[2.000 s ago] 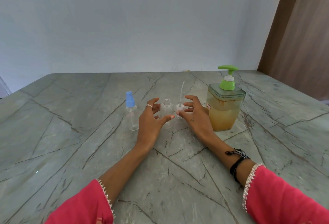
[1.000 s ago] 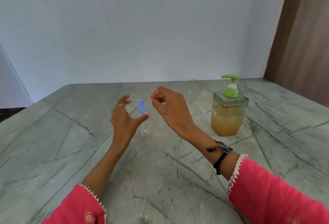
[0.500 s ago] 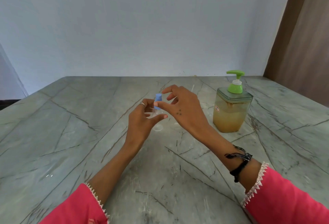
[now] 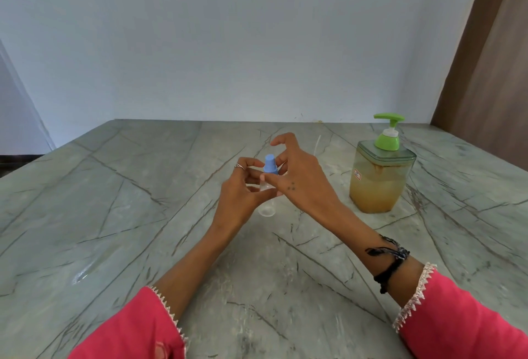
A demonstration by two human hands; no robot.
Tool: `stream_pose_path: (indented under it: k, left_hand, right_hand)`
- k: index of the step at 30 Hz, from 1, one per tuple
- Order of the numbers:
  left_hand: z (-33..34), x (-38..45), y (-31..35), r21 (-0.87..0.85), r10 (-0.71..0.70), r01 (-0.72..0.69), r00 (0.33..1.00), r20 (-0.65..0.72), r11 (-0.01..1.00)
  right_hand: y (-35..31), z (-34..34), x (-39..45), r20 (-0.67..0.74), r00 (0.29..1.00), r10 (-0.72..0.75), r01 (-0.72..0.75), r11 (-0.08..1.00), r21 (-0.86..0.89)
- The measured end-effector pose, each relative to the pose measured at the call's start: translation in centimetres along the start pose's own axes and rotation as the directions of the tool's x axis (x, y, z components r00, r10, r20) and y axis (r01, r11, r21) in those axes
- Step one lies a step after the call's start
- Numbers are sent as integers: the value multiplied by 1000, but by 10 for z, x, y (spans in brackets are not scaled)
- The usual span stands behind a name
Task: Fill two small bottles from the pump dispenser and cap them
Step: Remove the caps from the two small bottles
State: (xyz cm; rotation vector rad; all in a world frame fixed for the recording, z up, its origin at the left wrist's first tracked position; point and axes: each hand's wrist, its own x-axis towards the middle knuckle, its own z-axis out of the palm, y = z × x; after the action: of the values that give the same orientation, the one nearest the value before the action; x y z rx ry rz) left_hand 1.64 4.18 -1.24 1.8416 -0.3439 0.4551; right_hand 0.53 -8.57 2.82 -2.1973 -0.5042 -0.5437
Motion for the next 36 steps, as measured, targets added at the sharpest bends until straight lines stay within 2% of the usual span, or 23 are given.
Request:
stream_pose_path:
  k: [4, 10, 15, 17, 21, 25, 28, 30, 33, 36]
  left_hand:
    - [0, 1, -1, 16, -17, 17, 1000, 16, 1000]
    - [-1, 3, -5, 27, -36, 37, 999, -7, 999]
    - [0, 3, -5, 41, -24, 25, 1000, -19, 999]
    - [0, 3, -5, 33, -21, 22, 1000, -23, 999]
    - [-1, 2, -5, 31, -22, 23, 999, -30, 999]
    - [-1, 1, -5, 37, -30, 31, 999, -35, 999]
    - [-1, 1, -4, 39, -39, 40, 998, -40, 998]
    - [-1, 1, -4, 40, -43, 44, 998, -41, 998]
    - [0, 1, -5, 51, -43, 45, 998, -48, 998]
    - [0, 1, -5, 59, -37, 40, 998, -53, 997]
  right_hand:
    - [-4, -9, 3, -27, 1000, -10, 12, 998, 66]
    - [-19, -37, 9, -162, 987, -13, 54, 968, 246]
    - [-10, -52, 3, -268, 960, 86, 31, 914, 406]
    - [-2, -55, 0, -253, 953, 167, -29, 881, 473]
    - [15, -53, -8, -131, 928, 349, -197, 757, 623]
    - [25, -53, -19, -43, 910, 412, -268, 664, 699]
    - [33, -55, -27, -32, 908, 418, -300, 701, 647]
    - [39, -58, -32, -67, 912, 404, -302, 774, 556]
    - [46, -61, -37, -110, 933, 342, -296, 906, 301]
    - [58, -60, -36, -76, 955, 288, -281, 955, 92]
